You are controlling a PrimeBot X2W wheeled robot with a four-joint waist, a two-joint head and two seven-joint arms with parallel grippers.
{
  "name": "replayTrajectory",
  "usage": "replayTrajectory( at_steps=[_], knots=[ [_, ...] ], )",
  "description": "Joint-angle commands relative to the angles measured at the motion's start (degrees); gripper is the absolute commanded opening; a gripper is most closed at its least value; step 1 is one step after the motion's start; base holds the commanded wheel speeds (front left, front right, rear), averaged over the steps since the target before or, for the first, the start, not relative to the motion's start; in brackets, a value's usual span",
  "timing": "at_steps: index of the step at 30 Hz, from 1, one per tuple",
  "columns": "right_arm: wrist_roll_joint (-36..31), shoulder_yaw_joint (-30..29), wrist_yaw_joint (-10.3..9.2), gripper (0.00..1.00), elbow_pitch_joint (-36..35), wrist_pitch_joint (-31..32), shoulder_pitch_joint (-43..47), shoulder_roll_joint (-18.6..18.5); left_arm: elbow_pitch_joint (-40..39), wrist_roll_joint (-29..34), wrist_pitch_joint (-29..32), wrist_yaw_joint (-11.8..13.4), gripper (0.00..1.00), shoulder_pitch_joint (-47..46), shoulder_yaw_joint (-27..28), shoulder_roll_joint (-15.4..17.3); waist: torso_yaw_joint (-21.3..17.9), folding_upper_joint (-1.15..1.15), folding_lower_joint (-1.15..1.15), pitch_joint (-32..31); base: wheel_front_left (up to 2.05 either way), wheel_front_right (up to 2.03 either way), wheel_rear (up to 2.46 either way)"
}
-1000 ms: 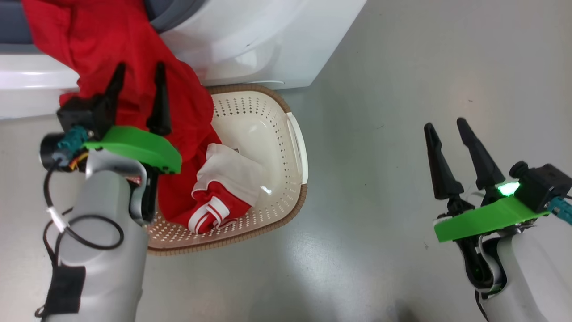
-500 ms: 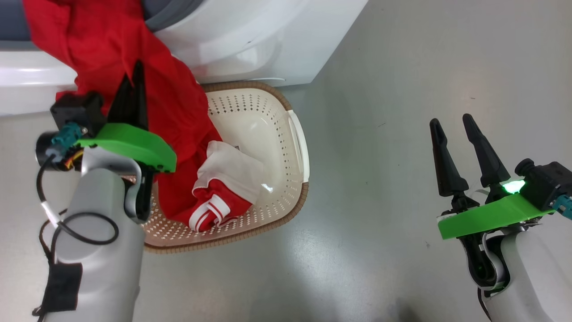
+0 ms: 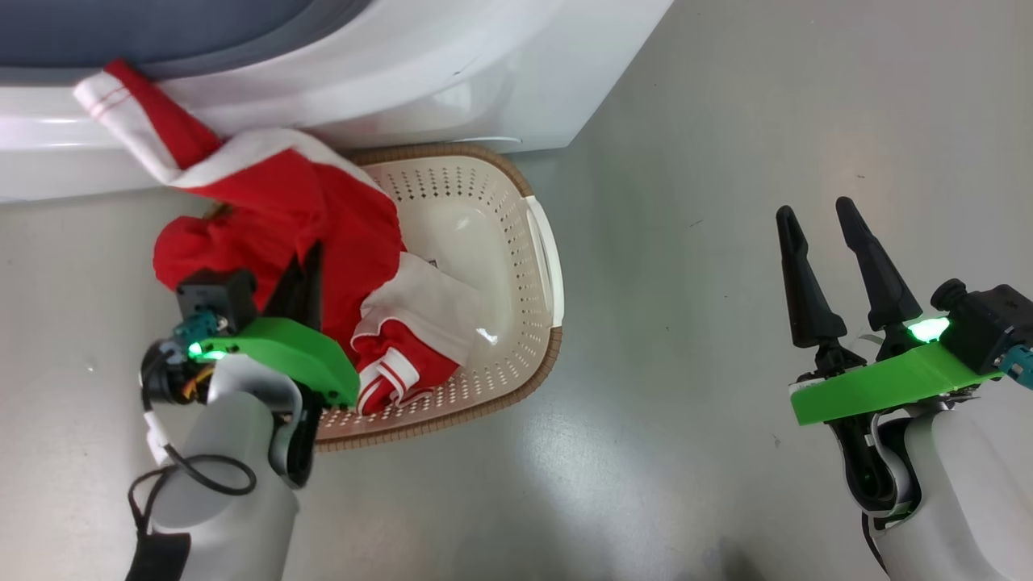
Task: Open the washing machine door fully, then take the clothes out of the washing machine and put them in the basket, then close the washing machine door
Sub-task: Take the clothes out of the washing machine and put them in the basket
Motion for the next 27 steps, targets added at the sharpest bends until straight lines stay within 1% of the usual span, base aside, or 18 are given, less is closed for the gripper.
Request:
replayTrajectory(
  at_steps=[1, 9, 14, 15, 16, 17, 19, 20, 21, 27],
  knots=[
    [0.3, 1.4, 0.37, 1.0, -1.2, -0.4, 0.4, -0.2, 0.0, -0.6, -0.3, 0.2, 0.0, 2.3, 0.5, 1.6, 0.0, 0.0, 0.0, 0.1, 0.0, 0.0, 0.0],
    [0.4, 1.6, 0.37, 1.0, -1.0, -0.4, 0.2, -0.2, 7.0, -4.6, -0.3, -0.5, 0.0, 1.6, -5.8, 1.6, -0.2, 0.0, 0.0, 0.1, 0.0, 0.0, 0.0],
    [0.3, 1.5, 0.37, 1.0, -0.9, -0.4, 0.3, -0.1, 8.7, -6.0, -0.3, -0.4, 0.0, 0.7, -7.2, 1.6, -0.2, 0.0, 0.0, -0.1, 0.0, 0.0, 0.0],
    [0.3, 1.5, 0.37, 1.0, -0.9, -0.4, 0.4, -0.1, 8.8, -6.1, -0.3, -0.4, 0.03, 0.6, -7.3, 1.6, -0.2, 0.0, 0.0, -0.1, 0.0, 0.0, 0.0],
    [0.3, 1.5, 0.37, 1.0, -0.9, -0.4, 0.4, -0.1, 8.9, -6.2, -0.3, -0.3, 0.19, 0.6, -7.4, 1.6, -0.2, 0.0, 0.0, -0.2, 0.0, 0.0, 0.0],
    [0.2, 1.5, 0.37, 1.0, -0.8, -0.4, 0.5, -0.1, 9.0, -6.3, -0.3, -0.3, 0.29, 0.6, -7.5, 1.6, -0.2, 0.0, 0.0, -0.4, 0.0, 0.0, 0.0],
    [0.3, 1.6, 0.37, 1.0, -0.7, -0.4, 0.6, 0.0, 9.2, -6.4, -0.3, -0.3, 0.6, 0.7, -7.7, 1.6, -0.3, 0.0, 0.0, -0.7, 0.0, 0.0, 0.0],
    [0.3, 1.6, 0.37, 1.0, -0.7, -0.4, 0.7, 0.0, 9.2, -6.5, -0.3, -0.2, 0.87, 0.8, -7.7, 1.6, -0.3, 0.0, 0.0, -0.9, 0.0, 0.0, 0.0],
    [0.3, 1.6, 0.37, 1.0, -0.6, -0.4, 0.8, 0.0, 9.1, -6.6, -0.3, -0.2, 1.0, 0.9, -7.7, 1.6, -0.3, 0.0, 0.0, -1.2, 0.0, 0.0, 0.0],
    [0.4, 1.8, 0.37, 1.0, -0.2, -0.4, 1.6, -0.1, 8.3, -6.8, -0.3, 0.2, 1.0, 1.9, -7.1, 1.6, -0.1, 0.0, 0.0, -3.2, 0.0, 0.0, 0.0]
  ],
)
